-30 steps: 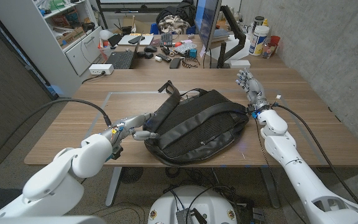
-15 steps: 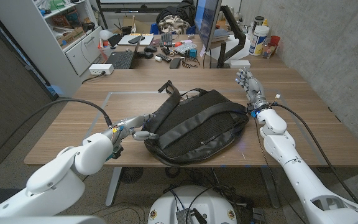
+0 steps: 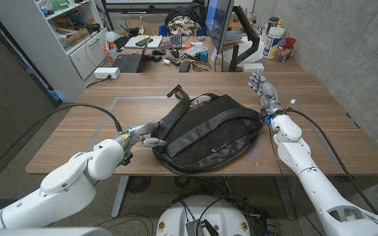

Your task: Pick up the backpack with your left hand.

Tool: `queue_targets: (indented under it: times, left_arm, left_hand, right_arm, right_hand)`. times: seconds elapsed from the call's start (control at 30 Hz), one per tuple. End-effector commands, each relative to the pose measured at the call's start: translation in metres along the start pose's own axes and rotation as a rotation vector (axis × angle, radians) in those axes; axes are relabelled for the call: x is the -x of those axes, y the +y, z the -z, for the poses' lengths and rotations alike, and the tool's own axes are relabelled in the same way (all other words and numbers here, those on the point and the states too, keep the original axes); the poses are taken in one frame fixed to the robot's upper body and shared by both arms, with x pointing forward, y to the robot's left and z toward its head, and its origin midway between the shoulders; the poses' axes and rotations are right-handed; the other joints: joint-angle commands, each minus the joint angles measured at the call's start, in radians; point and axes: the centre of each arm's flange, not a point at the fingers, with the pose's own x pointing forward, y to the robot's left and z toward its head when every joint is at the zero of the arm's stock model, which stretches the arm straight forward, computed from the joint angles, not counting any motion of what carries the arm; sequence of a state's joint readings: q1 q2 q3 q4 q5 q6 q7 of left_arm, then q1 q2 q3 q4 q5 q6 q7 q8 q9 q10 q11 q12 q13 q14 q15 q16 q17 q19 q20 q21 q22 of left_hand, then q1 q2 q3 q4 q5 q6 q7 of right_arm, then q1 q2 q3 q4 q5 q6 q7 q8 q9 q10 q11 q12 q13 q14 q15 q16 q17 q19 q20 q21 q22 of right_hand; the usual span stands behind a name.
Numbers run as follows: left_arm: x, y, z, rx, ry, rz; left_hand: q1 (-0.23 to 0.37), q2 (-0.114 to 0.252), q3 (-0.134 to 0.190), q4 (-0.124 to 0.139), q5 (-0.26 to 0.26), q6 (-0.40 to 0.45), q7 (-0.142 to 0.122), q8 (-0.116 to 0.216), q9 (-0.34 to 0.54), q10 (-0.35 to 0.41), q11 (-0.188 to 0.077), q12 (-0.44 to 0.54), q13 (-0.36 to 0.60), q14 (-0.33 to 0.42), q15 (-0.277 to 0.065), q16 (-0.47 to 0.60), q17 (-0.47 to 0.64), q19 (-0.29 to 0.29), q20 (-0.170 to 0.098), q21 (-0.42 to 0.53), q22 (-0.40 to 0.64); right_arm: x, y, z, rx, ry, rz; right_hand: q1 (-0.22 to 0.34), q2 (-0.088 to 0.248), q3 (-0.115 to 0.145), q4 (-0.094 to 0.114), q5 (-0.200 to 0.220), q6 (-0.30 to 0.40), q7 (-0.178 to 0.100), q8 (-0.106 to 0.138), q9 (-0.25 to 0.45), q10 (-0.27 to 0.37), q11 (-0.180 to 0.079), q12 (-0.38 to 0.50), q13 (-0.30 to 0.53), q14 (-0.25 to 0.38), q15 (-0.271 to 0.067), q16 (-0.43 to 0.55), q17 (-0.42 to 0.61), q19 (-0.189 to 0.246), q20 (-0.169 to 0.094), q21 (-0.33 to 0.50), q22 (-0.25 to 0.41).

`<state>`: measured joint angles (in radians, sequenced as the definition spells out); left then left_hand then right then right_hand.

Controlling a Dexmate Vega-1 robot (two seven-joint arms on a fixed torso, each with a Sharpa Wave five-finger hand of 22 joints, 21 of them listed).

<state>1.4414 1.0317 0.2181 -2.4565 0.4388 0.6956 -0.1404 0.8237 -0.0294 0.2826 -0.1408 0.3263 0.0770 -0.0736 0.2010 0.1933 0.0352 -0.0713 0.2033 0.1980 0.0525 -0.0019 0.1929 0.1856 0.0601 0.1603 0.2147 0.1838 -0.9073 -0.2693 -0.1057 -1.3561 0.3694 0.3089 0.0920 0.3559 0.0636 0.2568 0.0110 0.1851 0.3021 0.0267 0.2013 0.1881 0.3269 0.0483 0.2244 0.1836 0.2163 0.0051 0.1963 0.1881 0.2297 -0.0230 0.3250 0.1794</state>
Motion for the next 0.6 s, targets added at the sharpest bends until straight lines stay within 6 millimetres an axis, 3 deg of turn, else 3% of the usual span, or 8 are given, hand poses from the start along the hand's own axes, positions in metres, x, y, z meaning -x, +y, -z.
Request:
queue_targets:
  times: [0.03,0.2,0.6]
  left_arm:
    - [-0.014,-0.010,0.005,-0.013,0.050,0.023]
    - [-0.020,-0.015,0.006,-0.032,0.092,0.036]
    - [-0.032,-0.022,0.002,-0.045,0.108,0.014]
  left_hand:
    - [0.015,0.000,0.006,-0.002,-0.004,-0.004,-0.011,0.005,0.002,-0.007,-0.003,0.005,0.001,0.005,0.016,0.002,0.005,0.012,0.030,0.009,0.004]
    - [0.018,-0.002,0.005,0.000,-0.009,-0.004,-0.015,0.005,0.002,-0.010,0.007,0.005,0.002,0.017,0.033,0.006,0.005,0.038,0.046,0.017,0.004]
    - [0.022,-0.008,0.002,0.000,-0.016,-0.004,-0.026,0.004,0.002,-0.003,0.010,0.009,0.002,0.032,0.033,0.010,0.005,0.087,0.050,0.032,0.005]
  right_arm:
    - [-0.002,0.002,0.001,-0.008,0.001,-0.001]
    - [-0.002,0.003,0.003,-0.013,0.006,-0.002]
    - [-0.002,0.001,0.004,-0.017,0.005,0.003]
  right_hand:
    - [-0.006,0.005,0.002,-0.006,0.004,0.007,-0.002,-0.002,0.005,0.008,-0.001,0.000,0.005,0.011,0.002,0.000,0.002,0.006,0.001,-0.002,0.001]
    - [-0.007,0.006,0.002,-0.007,0.004,0.007,-0.002,-0.002,0.005,0.008,-0.002,0.000,0.005,0.013,0.003,0.000,0.002,0.006,0.004,-0.004,0.001]
    - [-0.008,0.007,0.001,-0.008,0.004,0.008,-0.004,-0.002,0.005,0.009,-0.003,0.000,0.006,0.014,0.004,-0.001,0.002,0.008,0.007,-0.009,0.002]
